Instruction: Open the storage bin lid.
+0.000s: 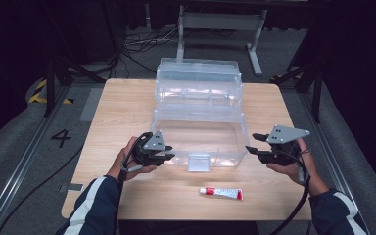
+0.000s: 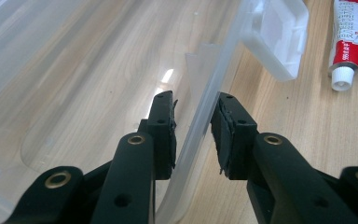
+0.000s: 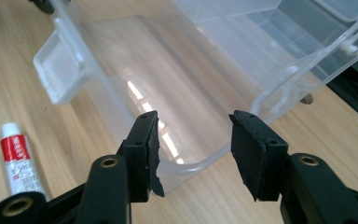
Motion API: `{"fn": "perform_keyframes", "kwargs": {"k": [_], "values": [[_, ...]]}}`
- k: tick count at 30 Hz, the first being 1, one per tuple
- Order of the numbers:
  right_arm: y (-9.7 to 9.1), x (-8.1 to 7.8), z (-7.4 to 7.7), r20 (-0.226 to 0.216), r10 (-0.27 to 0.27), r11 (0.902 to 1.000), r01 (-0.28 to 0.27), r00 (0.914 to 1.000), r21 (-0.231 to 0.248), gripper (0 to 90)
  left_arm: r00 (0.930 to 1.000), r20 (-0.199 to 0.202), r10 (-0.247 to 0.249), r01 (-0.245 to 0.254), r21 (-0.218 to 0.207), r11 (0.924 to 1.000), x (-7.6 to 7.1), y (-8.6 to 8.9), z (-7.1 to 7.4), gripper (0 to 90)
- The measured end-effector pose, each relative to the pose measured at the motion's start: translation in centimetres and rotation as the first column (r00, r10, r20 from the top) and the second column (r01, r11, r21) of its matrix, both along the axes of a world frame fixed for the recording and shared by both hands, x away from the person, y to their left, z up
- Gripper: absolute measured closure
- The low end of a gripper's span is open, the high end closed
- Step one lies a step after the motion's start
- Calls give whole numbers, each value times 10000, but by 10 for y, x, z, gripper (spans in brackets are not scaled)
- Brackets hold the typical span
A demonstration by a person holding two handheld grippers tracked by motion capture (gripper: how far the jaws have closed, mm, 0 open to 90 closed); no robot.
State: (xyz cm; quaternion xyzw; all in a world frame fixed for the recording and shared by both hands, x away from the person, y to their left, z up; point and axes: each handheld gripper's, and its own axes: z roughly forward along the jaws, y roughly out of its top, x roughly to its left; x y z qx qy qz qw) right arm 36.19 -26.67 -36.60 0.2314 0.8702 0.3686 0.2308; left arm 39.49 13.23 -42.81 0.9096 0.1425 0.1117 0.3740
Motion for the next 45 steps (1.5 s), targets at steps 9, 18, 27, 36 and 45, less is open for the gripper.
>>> {"fn": "perform_keyframes", "kwargs": {"k": [9, 18, 27, 36, 45], "values": [[12, -21, -21, -595, 717, 9972, -728, 9956, -165, 519, 10000, 29, 53, -53, 48, 10000, 0, -1, 0, 700], [39, -34, -41, -1445, 1783, 9770, -1925, 9733, -913, 510, 10000, 33, 45, -45, 56, 10000, -1, -2, 0, 697], [63, -37, -60, -2389, 2409, 9497, -2792, 9407, -1419, 508, 10000, 19, 23, -23, 47, 10000, 0, -2, 0, 697], [84, -35, -71, -2986, 2693, 9322, -3256, 9156, -1579, 520, 10000, -7, 28, -28, 77, 10000, 0, -2, 0, 696], [103, -32, -76, -3412, 2966, 8973, -3826, 8920, -2203, 524, 10000, -38, 20, -20, 87, 10000, 0, -2, -1, 696]]}}
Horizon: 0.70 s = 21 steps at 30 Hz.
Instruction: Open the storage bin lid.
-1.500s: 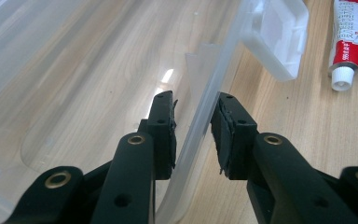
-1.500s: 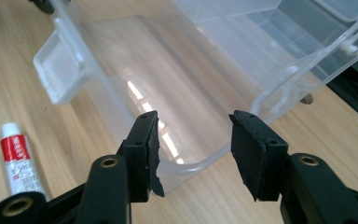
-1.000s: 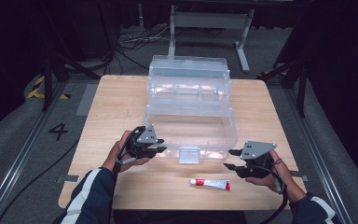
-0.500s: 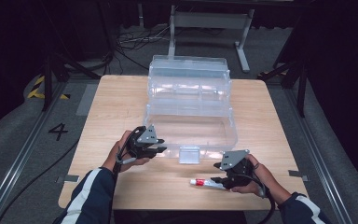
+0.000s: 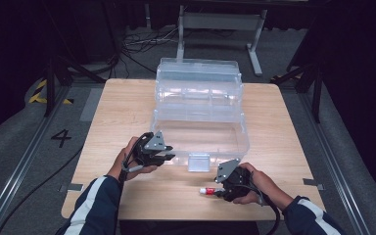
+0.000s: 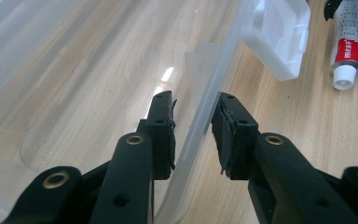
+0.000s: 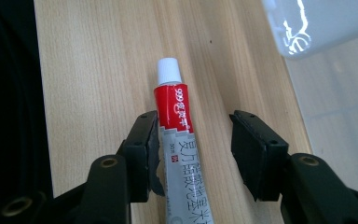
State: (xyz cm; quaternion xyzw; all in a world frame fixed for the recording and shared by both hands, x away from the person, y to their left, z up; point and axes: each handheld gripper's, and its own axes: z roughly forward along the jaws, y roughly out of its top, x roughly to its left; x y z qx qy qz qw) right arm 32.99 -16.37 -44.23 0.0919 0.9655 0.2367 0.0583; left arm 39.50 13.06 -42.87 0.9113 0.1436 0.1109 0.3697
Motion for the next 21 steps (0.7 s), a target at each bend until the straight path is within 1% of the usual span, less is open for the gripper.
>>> {"fn": "perform_keyframes", "kwargs": {"k": [1, 2, 4, 6, 8, 13, 15, 17, 18, 21], "values": [[1, 0, -1, -66, 85, 9999, -85, 9999, -54, 529, 10000, 0, 0, 0, 4, 10000, 0, 0, 0, 696], [3, 0, -1, -135, 133, 9997, -136, 9998, -225, 533, 10000, 6, -4, 4, 1, 10000, 0, 0, 0, 696], [4, 1, -3, -244, 150, 9993, -159, 9996, -335, 535, 10000, 19, -13, 13, 8, 10000, 0, 0, 0, 696], [5, 3, -5, -331, 201, 9974, -224, 9992, -681, 539, 10000, 7, -14, 14, 18, 10000, 0, 0, 0, 695], [6, 4, -7, -429, 136, 9972, -167, 9990, -725, 543, 10000, 2, -14, 14, 27, 10000, 1, -1, 0, 693], [8, 7, -10, -658, 121, 9942, -190, 9978, -1062, 571, 10000, 1, -23, 23, 25, 10000, 1, -1, 0, 692], [11, 8, -12, -742, 147, 9922, -238, 9971, -1227, 581, 10000, -20, -25, 25, 12, 10000, 1, -1, -1, 692], [11, 8, -13, -795, 198, 9913, -299, 9966, -1281, 591, 10000, -23, -23, 23, 9, 10000, 1, -1, -1, 691], [13, 8, -14, -963, 85, 9894, -224, 9953, -1437, 604, 10000, -14, -15, 15, 23, 10000, 1, -1, -1, 689], [13, 10, -14, -1101, 138, 9902, -288, 9938, -1367, 655, 10000, -9, 23, -23, 18, 10000, 1, -2, -1, 684]]}}
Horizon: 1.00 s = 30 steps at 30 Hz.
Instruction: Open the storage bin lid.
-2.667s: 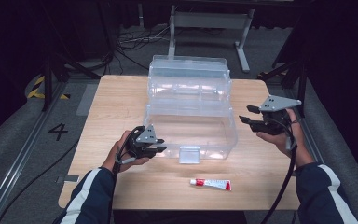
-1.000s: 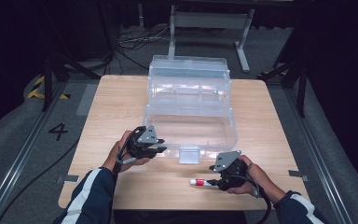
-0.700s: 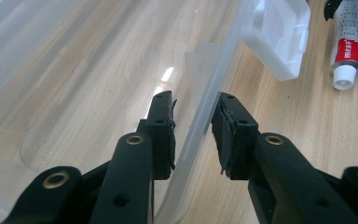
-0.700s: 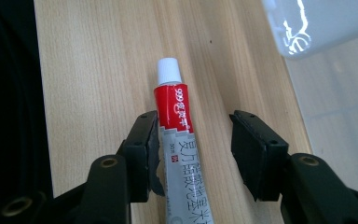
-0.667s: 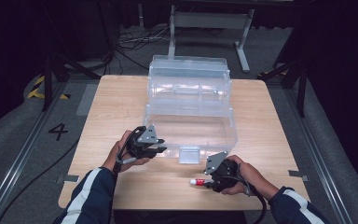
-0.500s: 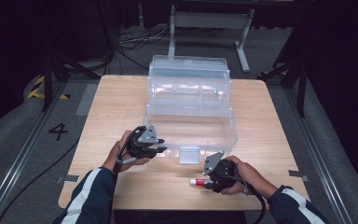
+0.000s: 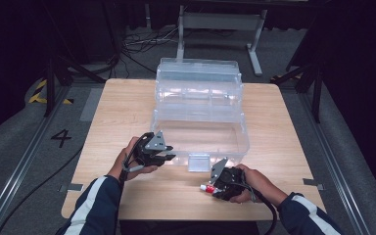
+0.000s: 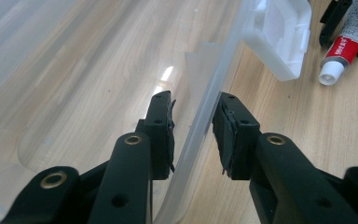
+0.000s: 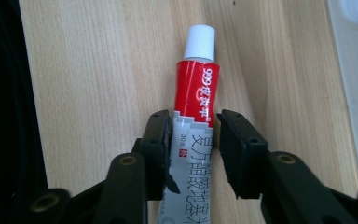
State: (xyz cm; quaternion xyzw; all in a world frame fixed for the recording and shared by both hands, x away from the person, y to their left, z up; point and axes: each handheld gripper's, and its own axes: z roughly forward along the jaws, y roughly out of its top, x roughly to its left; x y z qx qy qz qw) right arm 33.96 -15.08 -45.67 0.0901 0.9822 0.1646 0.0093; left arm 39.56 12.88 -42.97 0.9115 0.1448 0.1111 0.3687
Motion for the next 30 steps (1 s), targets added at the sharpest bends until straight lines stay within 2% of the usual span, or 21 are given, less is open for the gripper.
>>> {"fn": "perform_keyframes", "kwargs": {"k": [3, 5, 10, 12, 14, 16, 18, 24, 26, 30], "values": [[0, 1, 0, -76, -69, 10000, 69, 9999, -16, 705, 9999, 81, 77, -78, 65, 9999, -1, 0, 0, 674], [0, 1, 1, -106, 92, 9999, -93, 9999, -93, 707, 9999, 85, 127, -128, 125, 9998, -1, -2, 0, 668], [0, 1, 1, -99, 55, 10000, -55, 9999, -57, 710, 9997, 37, 258, -259, 230, 9994, -1, -3, -1, 649], [0, 1, 1, -74, 116, 9999, -117, 9999, -89, 710, 9989, 133, 444, -449, 406, 9982, -3, -4, -1, 575], [0, 1, 1, -87, 128, 9999, -129, 9999, -69, 710, 9985, 168, 515, -521, 398, 9978, -3, -4, 0, 496], [-1, 1, 0, -103, 106, 9999, -107, 9999, -29, 710, 9970, 352, 693, -701, 217, 9973, -6, -2, 4, 478], [-2, 1, 0, -96, 90, 10000, -90, 9999, -36, 711, 9935, 662, 923, -935, 153, 9955, -10, 0, 9, 414], [-4, 1, 0, -80, 100, 9999, -100, 9999, 5, 711, 9870, 968, 1280, -1259, -270, 9917, -16, 6, 18, 319], [-4, 0, 1, -137, 24, 10000, -24, 9999, -26, 711, 9828, 1098, 1482, -1451, -358, 9888, -19, 10, 21, 264], [-6, 1, 0, -74, 74, 9999, -73, 9999, 88, 711, 9733, 1404, 1818, -1725, -760, 9821, -26, 21, 31, 226]]}}
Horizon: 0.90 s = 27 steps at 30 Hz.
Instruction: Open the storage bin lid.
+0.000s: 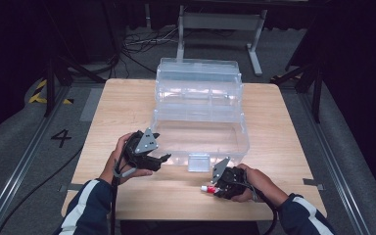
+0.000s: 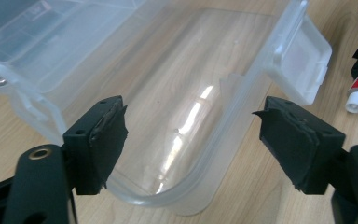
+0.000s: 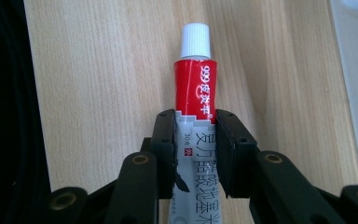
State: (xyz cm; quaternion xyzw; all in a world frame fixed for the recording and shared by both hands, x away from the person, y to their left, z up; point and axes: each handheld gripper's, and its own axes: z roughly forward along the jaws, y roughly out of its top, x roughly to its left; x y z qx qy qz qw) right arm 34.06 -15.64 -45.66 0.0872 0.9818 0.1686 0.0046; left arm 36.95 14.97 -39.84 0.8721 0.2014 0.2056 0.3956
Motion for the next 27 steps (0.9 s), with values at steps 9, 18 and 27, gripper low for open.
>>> {"fn": "perform_keyframes", "kwargs": {"k": [9, 18, 27], "values": [[-5, 0, 0, -25, -141, 9999, 141, 9999, -9, 711, 9993, 133, 341, -342, 118, 9993, -8, 17, 3, 207], [-6, 0, 0, -40, -162, 9999, 162, 9999, -15, 711, 9991, -186, 393, -385, 383, 9985, -20, 37, -9, 205], [-7, 1, 0, -57, -122, 9999, 122, 9999, 9, 711, 9931, -1117, 351, -261, 812, 9964, -18, 57, -47, 179]]}}
